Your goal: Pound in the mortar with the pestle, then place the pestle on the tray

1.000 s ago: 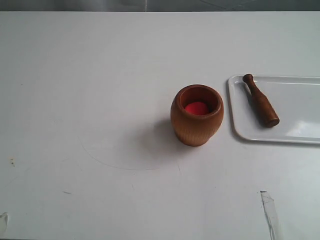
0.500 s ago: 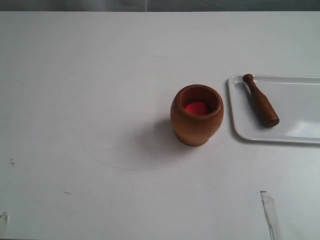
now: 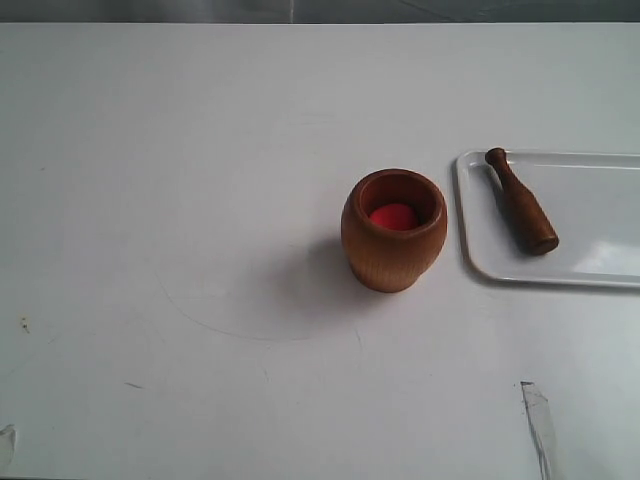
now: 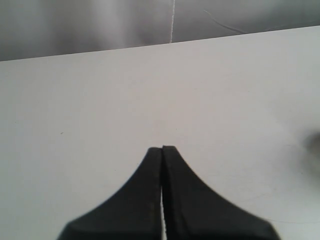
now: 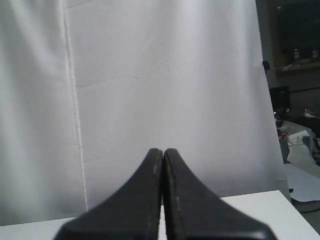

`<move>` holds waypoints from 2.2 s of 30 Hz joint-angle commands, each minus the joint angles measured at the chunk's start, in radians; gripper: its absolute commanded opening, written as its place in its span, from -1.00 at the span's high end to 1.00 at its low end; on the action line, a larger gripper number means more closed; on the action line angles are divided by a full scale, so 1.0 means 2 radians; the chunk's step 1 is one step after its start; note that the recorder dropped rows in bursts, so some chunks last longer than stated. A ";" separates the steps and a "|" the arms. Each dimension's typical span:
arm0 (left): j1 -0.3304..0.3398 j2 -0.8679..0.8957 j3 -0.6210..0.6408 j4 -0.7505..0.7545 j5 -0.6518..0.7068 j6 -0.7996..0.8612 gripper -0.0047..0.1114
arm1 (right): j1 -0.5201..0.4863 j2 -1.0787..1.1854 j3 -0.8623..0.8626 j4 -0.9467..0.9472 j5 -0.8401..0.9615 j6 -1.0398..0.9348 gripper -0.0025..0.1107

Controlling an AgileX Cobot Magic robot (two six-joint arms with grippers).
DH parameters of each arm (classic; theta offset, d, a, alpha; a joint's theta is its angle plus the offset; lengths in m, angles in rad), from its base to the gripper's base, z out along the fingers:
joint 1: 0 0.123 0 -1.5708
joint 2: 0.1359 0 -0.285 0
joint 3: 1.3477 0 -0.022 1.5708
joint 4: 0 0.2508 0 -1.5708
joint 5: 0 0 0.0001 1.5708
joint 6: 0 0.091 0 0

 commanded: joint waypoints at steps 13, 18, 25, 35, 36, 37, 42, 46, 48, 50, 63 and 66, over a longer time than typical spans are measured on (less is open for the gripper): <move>-0.004 -0.001 0.000 -0.004 -0.002 -0.004 0.92 | -0.004 -0.001 0.006 -0.103 0.013 0.101 0.96; -0.004 -0.001 0.000 -0.004 -0.002 -0.004 0.92 | -0.004 -0.001 0.006 -0.482 0.042 0.459 0.96; -0.004 -0.001 0.000 -0.004 -0.002 -0.004 0.92 | -0.004 -0.001 0.019 -0.627 0.098 0.566 0.96; -0.004 -0.001 0.000 -0.004 -0.002 -0.004 0.92 | -0.004 -0.001 0.060 -0.622 0.087 0.526 0.96; -0.004 -0.001 0.000 -0.004 -0.002 -0.004 0.92 | -0.004 -0.001 0.060 -0.624 0.095 0.519 0.96; -0.004 -0.001 0.000 -0.004 -0.002 -0.004 0.92 | -0.004 -0.001 0.060 -0.626 0.104 0.512 0.96; -0.004 -0.001 0.000 -0.004 -0.002 -0.004 0.92 | -0.005 -0.001 0.060 -0.659 0.138 0.509 0.96; -0.004 -0.001 0.000 -0.004 -0.002 -0.004 0.92 | -0.027 -0.001 0.060 -0.655 0.138 0.538 0.96; -0.004 -0.001 0.000 -0.004 -0.002 -0.004 0.92 | -0.043 -0.001 0.060 -0.643 0.138 0.552 0.96; -0.004 -0.001 0.000 -0.004 -0.002 -0.004 0.92 | -0.049 -0.001 0.060 -0.643 0.138 0.564 0.96; -0.004 -0.001 0.000 -0.004 -0.002 -0.004 0.92 | -0.049 -0.001 0.060 -0.643 0.137 0.565 0.96; -0.004 -0.001 0.000 -0.004 -0.002 -0.004 0.92 | -0.049 -0.001 0.060 -0.643 0.137 0.565 0.96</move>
